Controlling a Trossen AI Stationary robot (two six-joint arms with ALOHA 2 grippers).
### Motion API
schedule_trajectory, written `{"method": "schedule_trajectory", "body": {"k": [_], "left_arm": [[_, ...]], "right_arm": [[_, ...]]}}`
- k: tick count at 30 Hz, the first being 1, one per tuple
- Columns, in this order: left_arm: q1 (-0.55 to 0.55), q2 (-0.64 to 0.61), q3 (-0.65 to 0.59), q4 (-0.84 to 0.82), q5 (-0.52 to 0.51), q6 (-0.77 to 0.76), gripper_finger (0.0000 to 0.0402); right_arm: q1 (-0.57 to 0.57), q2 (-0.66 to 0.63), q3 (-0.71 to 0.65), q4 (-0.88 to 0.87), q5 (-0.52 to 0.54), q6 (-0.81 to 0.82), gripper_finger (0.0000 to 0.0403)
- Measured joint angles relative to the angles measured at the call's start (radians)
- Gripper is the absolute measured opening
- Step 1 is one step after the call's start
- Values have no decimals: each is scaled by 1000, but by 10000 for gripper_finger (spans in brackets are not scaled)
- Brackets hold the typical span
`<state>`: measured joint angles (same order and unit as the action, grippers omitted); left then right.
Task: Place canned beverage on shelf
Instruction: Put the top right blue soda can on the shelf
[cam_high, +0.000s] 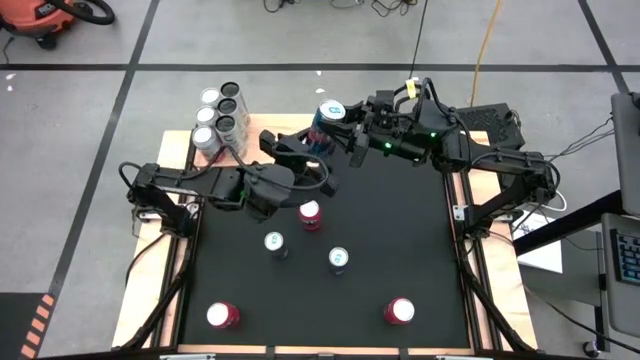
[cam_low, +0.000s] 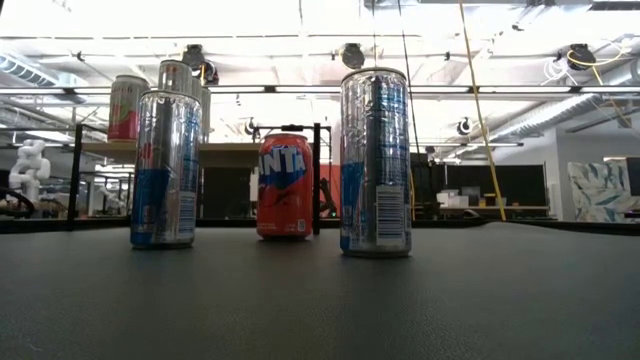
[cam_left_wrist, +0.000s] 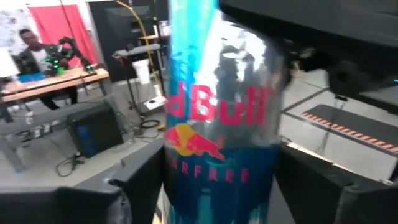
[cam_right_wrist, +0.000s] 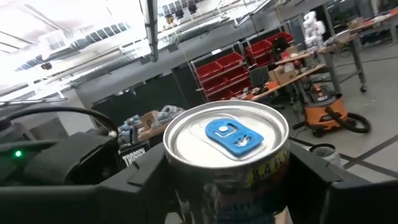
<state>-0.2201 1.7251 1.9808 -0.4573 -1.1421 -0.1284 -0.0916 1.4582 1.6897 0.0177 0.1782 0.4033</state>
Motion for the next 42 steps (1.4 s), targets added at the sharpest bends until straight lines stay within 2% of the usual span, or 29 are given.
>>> {"method": "schedule_trajectory", "body": {"k": [5,10,12,19,28,32,35,42], "left_arm": [[-25,-26,0,-5,29,-12,330],[-54,-82,2,-41,38,-48,337],[-56,-103,2,-55,76,-48,337],[-57,-190,2,-129,299,-122,337],[-84,-253,1,-204,354,-180,338],[-84,-255,0,-271,479,-249,338],[-86,-257,0,-295,531,-288,338],[-110,-273,0,-298,543,-312,338]], "right_arm": [[-9,-8,0,-12,-12,2,216],[-33,-23,-2,-29,-50,2,216],[-43,-36,-2,-27,-81,7,216],[-85,-43,-1,-24,-260,24,216],[-113,-44,3,3,-466,20,217],[-118,-35,50,-11,-484,-43,217],[-125,-16,110,-69,-499,-78,217],[-128,64,310,-317,-520,-184,217]]}}
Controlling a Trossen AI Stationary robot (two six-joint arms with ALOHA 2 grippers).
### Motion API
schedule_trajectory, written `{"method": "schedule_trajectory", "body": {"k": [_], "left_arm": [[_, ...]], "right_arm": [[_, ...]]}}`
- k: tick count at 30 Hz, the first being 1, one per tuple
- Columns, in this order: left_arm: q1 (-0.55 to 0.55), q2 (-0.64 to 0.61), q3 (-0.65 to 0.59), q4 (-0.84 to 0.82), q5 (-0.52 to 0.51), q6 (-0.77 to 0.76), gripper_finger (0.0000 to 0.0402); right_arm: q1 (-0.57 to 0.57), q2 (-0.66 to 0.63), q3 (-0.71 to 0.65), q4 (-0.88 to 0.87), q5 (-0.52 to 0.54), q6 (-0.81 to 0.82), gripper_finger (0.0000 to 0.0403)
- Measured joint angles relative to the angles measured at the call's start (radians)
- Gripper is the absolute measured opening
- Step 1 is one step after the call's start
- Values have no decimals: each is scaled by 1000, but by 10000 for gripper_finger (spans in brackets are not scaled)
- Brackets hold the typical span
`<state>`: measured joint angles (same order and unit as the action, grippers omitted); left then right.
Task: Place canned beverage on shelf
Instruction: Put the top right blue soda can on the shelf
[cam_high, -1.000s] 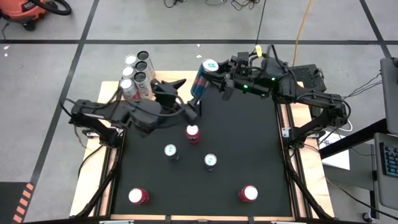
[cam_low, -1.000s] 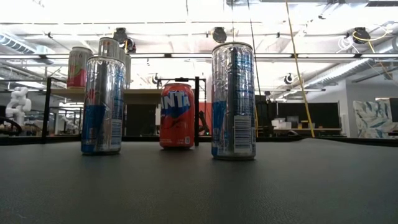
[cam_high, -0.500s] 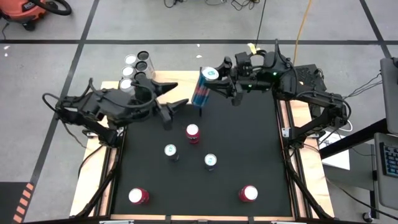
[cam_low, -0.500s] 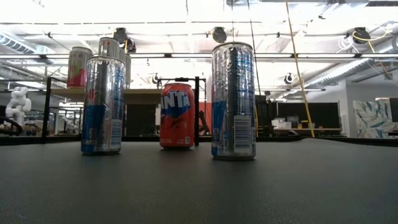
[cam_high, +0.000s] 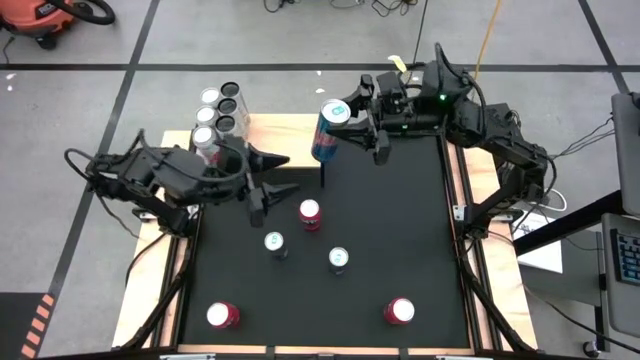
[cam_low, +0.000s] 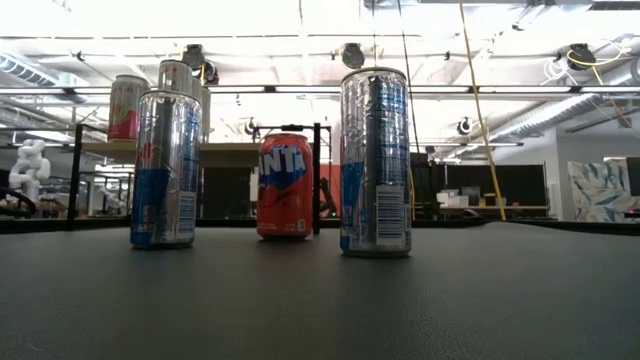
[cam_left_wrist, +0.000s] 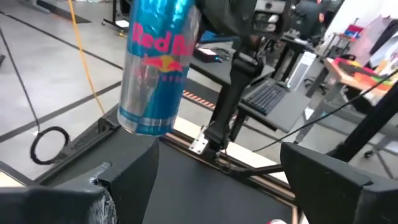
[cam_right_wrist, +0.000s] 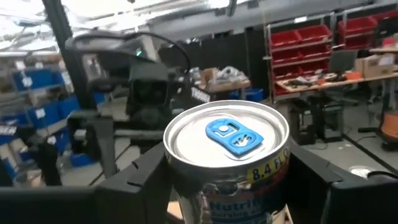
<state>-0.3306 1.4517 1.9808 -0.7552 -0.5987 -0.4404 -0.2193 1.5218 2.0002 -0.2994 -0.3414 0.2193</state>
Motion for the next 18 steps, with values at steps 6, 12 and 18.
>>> {"method": "schedule_trajectory", "body": {"k": [6,12,18], "left_arm": [[-27,-72,0,-42,-35,-72,338],[-54,-162,0,-188,-78,-166,338],[-63,-208,0,-247,-93,-188,338]], "right_arm": [[-41,93,134,-87,-114,-32,217],[-119,192,197,-70,-284,-30,217],[-189,294,218,10,-392,-23,217]]}}
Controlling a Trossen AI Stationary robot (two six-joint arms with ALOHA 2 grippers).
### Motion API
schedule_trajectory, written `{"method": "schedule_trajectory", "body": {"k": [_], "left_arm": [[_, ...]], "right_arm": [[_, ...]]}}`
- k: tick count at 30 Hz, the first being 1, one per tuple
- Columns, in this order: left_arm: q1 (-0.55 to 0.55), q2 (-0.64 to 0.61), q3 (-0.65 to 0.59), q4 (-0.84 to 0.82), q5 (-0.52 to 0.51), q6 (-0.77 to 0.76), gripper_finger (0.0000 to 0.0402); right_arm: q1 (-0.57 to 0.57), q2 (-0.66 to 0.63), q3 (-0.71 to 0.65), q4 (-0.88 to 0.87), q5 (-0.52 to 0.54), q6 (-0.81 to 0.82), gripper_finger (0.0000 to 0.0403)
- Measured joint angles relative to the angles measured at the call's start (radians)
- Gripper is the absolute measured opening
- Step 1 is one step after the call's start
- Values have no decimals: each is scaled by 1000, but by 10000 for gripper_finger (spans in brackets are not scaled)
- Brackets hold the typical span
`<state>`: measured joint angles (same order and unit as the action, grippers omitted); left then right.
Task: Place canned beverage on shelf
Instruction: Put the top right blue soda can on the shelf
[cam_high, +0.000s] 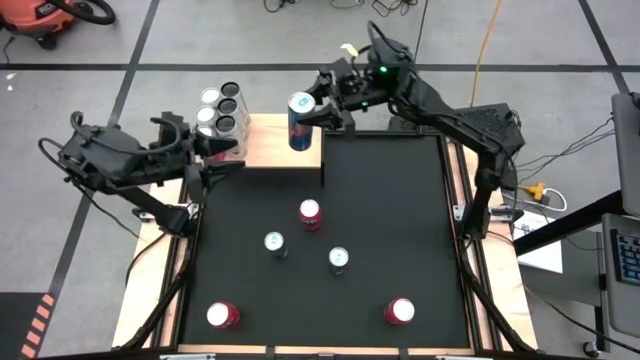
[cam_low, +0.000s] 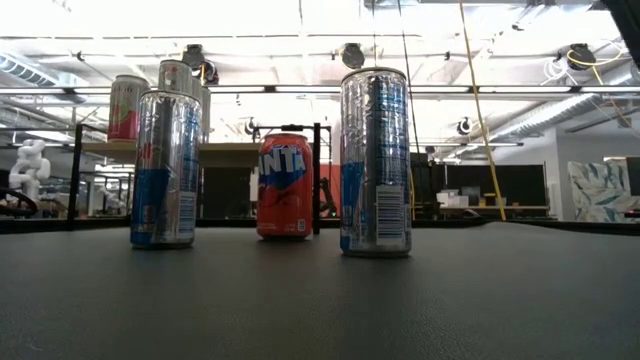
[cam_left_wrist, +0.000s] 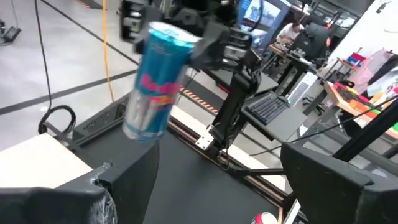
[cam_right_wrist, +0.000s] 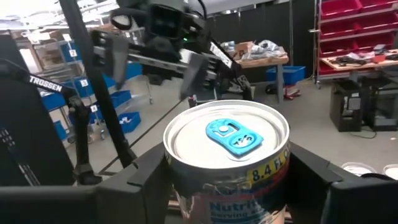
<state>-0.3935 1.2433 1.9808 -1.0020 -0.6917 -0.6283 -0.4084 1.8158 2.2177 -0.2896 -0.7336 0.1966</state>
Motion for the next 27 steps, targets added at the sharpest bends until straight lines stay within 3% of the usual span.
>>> {"method": "schedule_trajectory", "body": {"k": [9,17,21,27], "left_arm": [[0,-12,0,-128,-107,-91,338],[1,-22,0,-200,-116,-205,338],[1,-22,0,-234,-96,-229,338],[1,-19,0,-331,-68,-231,337]], "right_arm": [[-106,117,0,191,-120,34,217],[-182,216,0,398,-211,170,217],[-186,247,0,439,-203,148,216],[-172,277,0,432,-75,23,216]]}}
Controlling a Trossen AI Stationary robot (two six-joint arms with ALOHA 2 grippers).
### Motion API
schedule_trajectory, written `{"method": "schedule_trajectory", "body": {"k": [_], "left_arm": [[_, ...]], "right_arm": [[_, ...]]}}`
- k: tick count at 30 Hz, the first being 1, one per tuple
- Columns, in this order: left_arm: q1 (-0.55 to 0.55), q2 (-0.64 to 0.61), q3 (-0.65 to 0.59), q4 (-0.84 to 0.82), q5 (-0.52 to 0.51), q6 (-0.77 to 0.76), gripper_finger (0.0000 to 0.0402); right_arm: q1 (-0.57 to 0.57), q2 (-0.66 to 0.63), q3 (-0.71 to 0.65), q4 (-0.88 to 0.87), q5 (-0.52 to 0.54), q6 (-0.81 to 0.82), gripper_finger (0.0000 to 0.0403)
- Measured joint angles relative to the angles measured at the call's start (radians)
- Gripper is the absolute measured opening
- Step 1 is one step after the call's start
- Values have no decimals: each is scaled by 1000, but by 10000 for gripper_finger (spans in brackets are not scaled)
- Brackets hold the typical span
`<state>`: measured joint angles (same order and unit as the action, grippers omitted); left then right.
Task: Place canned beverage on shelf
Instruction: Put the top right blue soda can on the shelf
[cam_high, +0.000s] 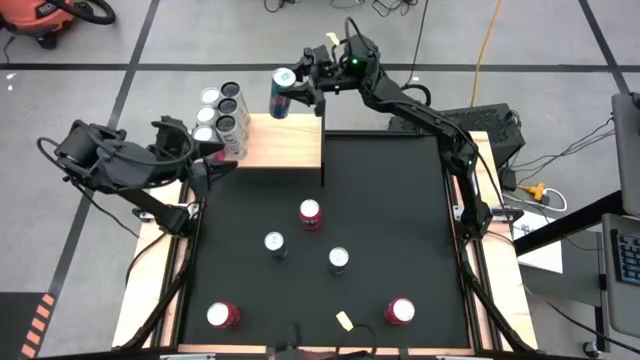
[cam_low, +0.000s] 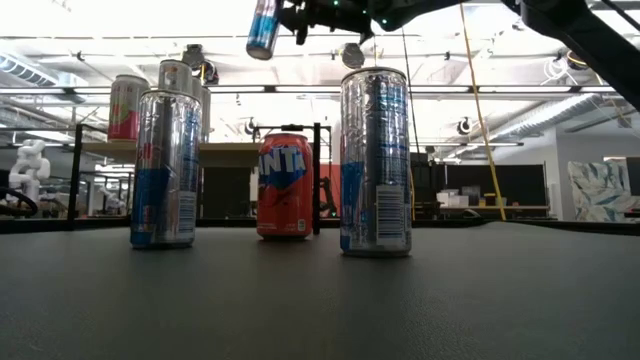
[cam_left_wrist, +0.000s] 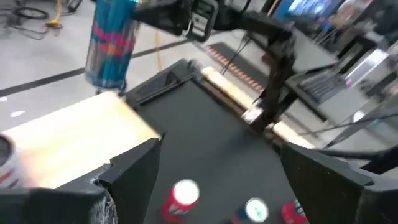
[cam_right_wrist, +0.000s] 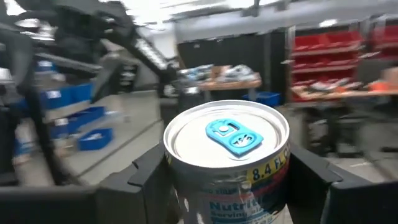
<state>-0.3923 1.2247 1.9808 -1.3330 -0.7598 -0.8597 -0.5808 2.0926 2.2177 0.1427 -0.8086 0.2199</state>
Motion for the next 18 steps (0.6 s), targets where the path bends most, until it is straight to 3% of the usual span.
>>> {"method": "schedule_trajectory", "body": {"k": [7,18], "left_arm": [[-1,-2,0,-93,30,-48,337],[-1,-2,0,-127,50,-85,338]], "right_arm": [[-2,17,0,11,185,-94,216],[-33,136,-1,24,121,-38,215]]}}
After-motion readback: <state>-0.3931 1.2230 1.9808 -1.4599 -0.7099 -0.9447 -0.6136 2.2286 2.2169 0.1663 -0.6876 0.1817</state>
